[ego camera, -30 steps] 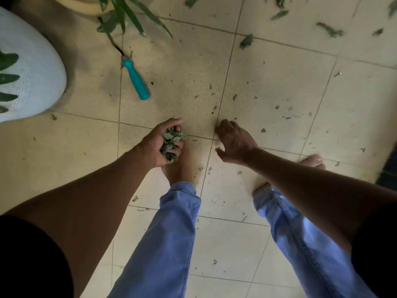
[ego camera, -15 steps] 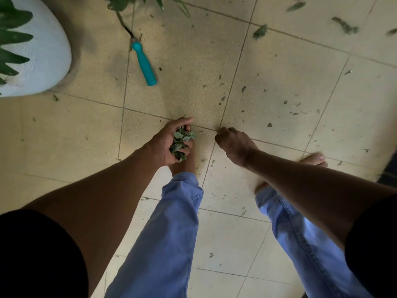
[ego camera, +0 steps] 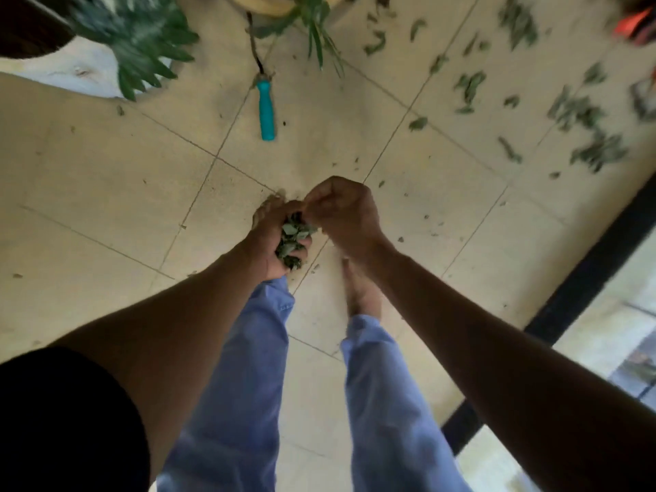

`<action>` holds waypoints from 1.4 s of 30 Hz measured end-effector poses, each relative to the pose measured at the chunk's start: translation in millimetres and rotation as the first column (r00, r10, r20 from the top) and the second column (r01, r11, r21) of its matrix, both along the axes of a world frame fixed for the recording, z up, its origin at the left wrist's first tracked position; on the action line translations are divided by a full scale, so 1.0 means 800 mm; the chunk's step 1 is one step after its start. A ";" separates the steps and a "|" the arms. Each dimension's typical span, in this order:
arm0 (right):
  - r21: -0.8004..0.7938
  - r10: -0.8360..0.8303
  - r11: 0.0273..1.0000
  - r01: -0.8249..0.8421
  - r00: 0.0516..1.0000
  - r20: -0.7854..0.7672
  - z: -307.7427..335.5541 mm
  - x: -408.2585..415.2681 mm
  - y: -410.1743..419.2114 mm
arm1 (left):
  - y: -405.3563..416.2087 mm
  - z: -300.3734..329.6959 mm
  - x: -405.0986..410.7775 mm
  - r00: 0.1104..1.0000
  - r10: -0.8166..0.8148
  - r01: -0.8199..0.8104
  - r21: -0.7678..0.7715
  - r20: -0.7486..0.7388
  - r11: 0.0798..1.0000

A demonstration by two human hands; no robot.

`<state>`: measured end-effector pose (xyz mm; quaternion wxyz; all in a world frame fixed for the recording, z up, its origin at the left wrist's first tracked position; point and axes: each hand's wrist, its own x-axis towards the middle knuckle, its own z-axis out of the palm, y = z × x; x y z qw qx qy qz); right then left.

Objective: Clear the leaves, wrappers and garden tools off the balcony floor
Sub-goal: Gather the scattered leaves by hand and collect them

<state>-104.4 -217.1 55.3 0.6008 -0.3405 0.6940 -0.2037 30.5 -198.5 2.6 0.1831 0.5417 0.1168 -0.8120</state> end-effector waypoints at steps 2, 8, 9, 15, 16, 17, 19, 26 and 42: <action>-0.090 0.206 0.972 -0.217 0.971 -0.119 0.042 0.007 -0.002 | 0.006 0.024 -0.014 0.992 0.102 -0.102 -0.008 0.075 0.995; -0.525 0.316 0.663 -0.533 0.836 -0.450 0.124 0.032 -0.005 | -0.006 0.120 -0.027 0.823 0.566 -0.567 -0.053 -0.043 0.822; -0.548 0.310 0.654 -0.521 0.846 -0.435 0.134 0.040 -0.009 | -0.008 0.140 -0.025 0.780 0.618 -0.625 -0.072 -0.096 0.778; -0.479 0.418 0.770 -0.422 0.900 -0.121 0.180 0.120 -0.035 | -0.020 0.220 0.044 0.418 0.903 -0.907 -0.105 -0.099 0.408; -0.440 0.404 0.812 -0.384 0.913 -0.052 0.182 0.139 -0.035 | -0.015 0.222 0.060 0.357 0.930 -0.931 -0.111 -0.086 0.347; -0.410 0.383 0.844 -0.345 0.923 0.014 0.183 0.161 -0.033 | -0.008 0.226 0.077 0.305 0.950 -0.947 -0.122 -0.067 0.296; -0.359 0.348 0.889 -0.284 0.929 0.125 0.184 0.209 -0.025 | 0.013 0.231 0.110 0.245 0.968 -0.958 -0.167 -0.053 0.233; -0.112 0.392 0.919 -0.377 0.862 0.320 0.177 0.373 0.069 | 0.144 0.244 0.239 0.043 0.996 -0.968 -0.249 -0.078 0.022; 0.244 0.506 0.663 -0.708 0.664 0.551 0.232 0.779 0.421 | 0.510 0.287 0.590 -0.543 0.823 -0.759 -0.321 -0.167 -0.566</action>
